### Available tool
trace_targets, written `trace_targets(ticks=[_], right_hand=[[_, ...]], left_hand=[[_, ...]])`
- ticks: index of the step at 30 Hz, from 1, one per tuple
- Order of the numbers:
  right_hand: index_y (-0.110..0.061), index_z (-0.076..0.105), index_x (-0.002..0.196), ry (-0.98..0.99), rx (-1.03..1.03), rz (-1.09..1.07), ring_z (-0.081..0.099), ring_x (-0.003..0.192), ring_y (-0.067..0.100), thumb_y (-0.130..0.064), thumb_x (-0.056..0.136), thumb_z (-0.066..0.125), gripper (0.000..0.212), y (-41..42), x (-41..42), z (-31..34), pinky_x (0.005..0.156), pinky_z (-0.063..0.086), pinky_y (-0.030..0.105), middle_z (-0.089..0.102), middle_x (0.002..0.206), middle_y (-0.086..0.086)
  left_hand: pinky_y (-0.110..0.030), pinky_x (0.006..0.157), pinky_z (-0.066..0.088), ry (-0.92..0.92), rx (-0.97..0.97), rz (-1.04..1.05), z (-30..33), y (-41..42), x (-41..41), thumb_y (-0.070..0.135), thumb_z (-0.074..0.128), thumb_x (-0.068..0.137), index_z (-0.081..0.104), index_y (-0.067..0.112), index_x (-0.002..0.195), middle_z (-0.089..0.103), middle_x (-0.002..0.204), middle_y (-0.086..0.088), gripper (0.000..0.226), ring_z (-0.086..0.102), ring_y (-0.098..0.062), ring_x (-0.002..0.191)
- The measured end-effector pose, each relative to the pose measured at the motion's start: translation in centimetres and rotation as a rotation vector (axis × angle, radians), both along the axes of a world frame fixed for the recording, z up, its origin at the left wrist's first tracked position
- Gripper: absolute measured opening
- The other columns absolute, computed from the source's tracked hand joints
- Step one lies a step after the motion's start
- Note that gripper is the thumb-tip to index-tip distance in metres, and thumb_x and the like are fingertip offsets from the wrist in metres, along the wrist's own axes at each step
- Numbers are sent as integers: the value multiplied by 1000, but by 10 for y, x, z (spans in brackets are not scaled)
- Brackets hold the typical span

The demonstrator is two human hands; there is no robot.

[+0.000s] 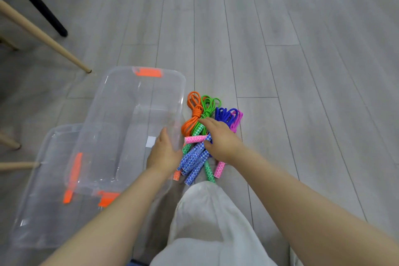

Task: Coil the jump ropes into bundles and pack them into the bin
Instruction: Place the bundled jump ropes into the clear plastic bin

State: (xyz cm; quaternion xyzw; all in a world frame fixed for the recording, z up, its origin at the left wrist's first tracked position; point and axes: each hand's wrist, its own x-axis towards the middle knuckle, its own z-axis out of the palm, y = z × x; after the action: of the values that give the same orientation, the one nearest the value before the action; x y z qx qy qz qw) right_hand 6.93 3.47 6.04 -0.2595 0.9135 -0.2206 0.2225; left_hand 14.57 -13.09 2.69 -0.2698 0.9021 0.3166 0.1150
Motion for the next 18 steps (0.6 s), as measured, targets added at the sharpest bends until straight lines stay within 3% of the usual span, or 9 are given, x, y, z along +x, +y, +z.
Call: trace_targets(ticks=[3,5,10,14,18], right_hand=[[-19,25,154,3,7,31,27,141,32,-7,87,56,74,-10,5,-2,111,29,42,22,160,6],[-20,23,154,-8,19,45,27,141,33,-6,87,55,76,-11,9,-6,110,30,42,20,161,7],[-20,21,155,33,19,43,25,143,32,-4,84,54,80,-6,11,-4,112,29,42,17,162,8],[-17,23,154,140,-36,30,29,140,34,1,80,54,82,-3,7,15,111,30,42,17,162,9],[-14,34,150,435,-24,52,36,138,36,3,71,57,84,1,0,42,110,35,48,30,157,13]], left_hand=[[-40,78,48,-16,11,54,0,8,1,21,52,92,46,18,128,63,117,-14,37,60,-39,101],[-39,74,46,2,-37,92,2,13,2,20,47,94,48,19,124,65,110,-14,30,60,-40,96],[-41,75,47,58,-148,85,14,2,14,4,47,83,52,22,119,66,106,-15,41,60,-42,95],[-41,74,50,163,-190,32,27,-20,28,4,50,83,53,26,118,69,111,-7,42,62,-40,96],[-39,73,48,209,-252,-56,57,-18,31,5,52,87,54,25,122,69,111,-6,41,62,-38,97]])
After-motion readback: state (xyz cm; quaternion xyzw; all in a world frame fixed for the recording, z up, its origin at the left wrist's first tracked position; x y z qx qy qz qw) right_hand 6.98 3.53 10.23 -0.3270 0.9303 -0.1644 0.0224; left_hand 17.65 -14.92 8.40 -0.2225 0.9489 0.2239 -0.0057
